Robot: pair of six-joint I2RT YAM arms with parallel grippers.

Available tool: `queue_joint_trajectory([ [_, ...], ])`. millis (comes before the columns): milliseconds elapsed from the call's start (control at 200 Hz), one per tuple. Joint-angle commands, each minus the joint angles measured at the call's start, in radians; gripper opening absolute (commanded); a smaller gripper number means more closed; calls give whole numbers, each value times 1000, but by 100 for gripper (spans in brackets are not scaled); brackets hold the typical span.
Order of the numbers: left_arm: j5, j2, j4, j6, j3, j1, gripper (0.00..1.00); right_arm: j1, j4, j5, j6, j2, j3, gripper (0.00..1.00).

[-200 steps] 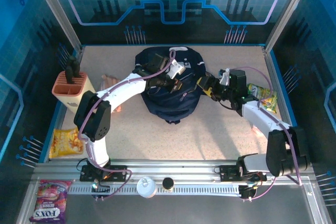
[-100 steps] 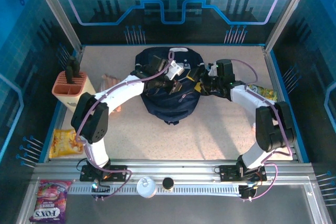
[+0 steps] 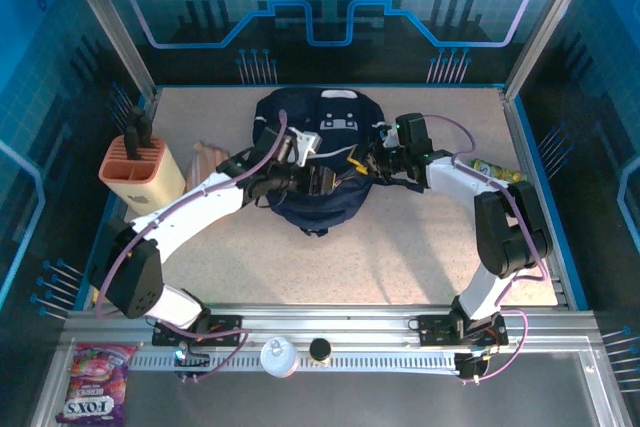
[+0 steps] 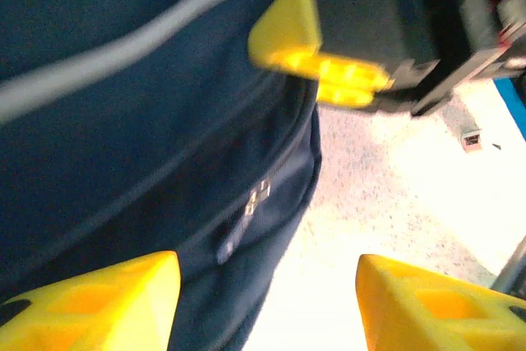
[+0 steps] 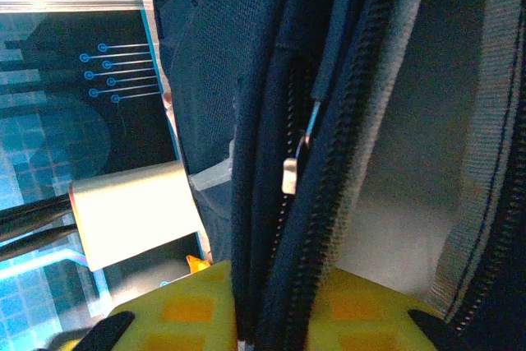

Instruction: Pack the student bag

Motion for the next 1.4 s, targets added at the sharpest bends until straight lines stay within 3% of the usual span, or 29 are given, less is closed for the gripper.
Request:
queue_joint_trajectory([
  [0,-33,-40,40,-237,-80,-33,61,22,57,-43,-9,-11,19,17],
  [345,-25,31,217,-351,-148,-55,64,25,78,-53,5,-35,6,16],
  [560,-52,96,301,-337,-134,-59,65,27,105,-65,26,-36,-2,15],
  [810,-4,145,405,-321,-124,-61,64,28,115,-72,31,-37,-8,15],
  [1086,-29,101,500,-280,-187,-68,43,28,119,-69,30,-35,-17,15],
  [1396,-96,116,509,-279,-190,-73,30,28,119,-69,31,-32,-18,15],
])
